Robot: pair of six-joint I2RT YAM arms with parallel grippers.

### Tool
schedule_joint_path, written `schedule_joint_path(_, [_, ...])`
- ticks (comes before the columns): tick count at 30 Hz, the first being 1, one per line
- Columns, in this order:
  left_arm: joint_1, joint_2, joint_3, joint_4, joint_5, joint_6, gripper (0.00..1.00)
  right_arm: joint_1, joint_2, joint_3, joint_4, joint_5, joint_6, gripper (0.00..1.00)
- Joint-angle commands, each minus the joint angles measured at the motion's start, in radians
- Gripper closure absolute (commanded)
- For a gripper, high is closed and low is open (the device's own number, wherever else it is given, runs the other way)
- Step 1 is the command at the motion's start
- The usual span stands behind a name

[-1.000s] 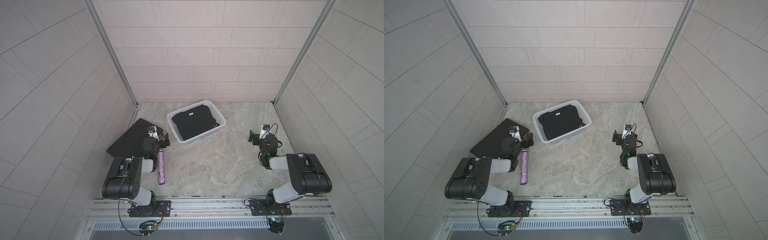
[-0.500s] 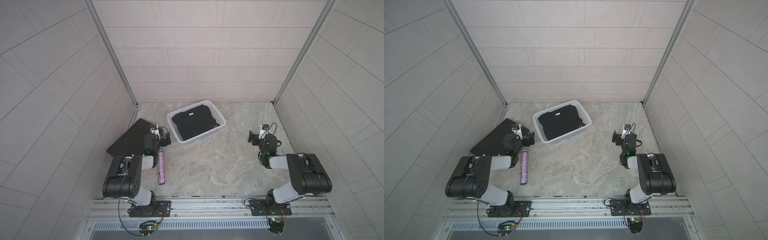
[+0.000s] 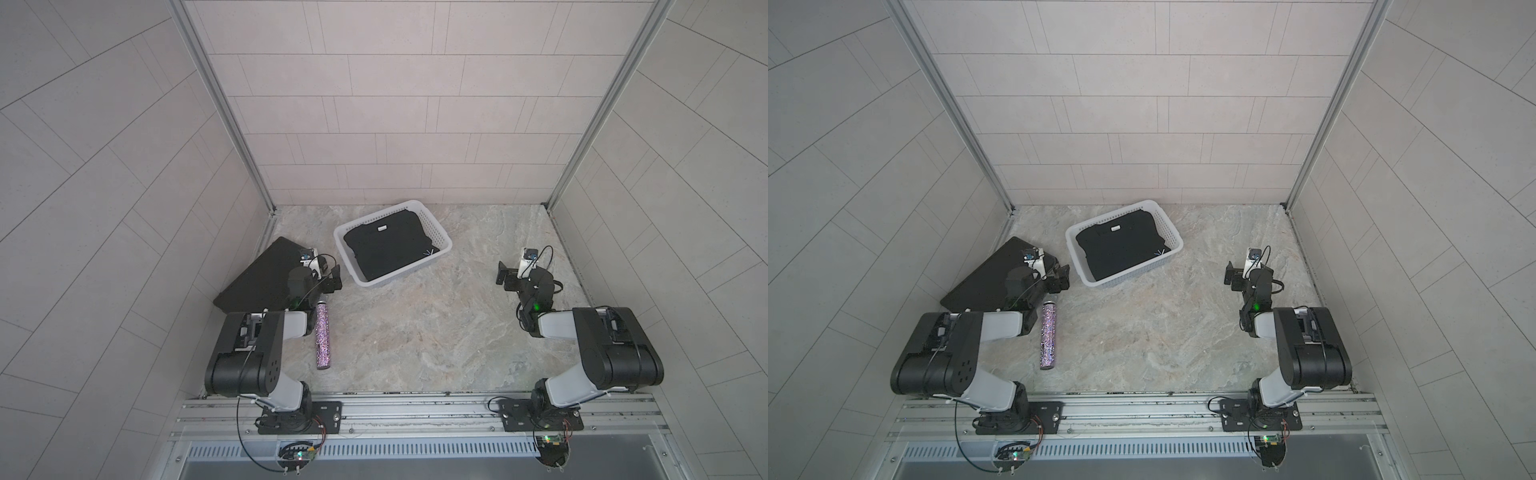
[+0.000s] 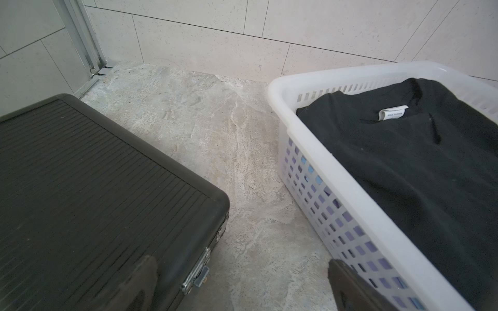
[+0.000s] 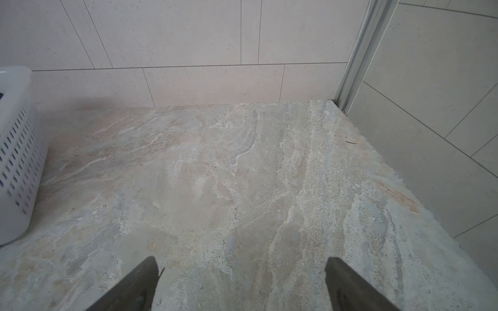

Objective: Put the folded t-shirts into the basket
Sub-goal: Reset both arms

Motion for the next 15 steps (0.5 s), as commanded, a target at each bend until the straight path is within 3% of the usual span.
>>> schedule_joint_path(1, [-0.005,0.004,0.014,-0.019,0.010,0.006,0.00,0.006,0.006,0.003,-0.003,0.009,-0.002,0.00])
schedule_joint_path(15, [-0.041,0.009,0.021,-0.030,-0.057,0.026,0.00,0.005,0.006,0.003,-0.003,0.008,-0.002,0.00])
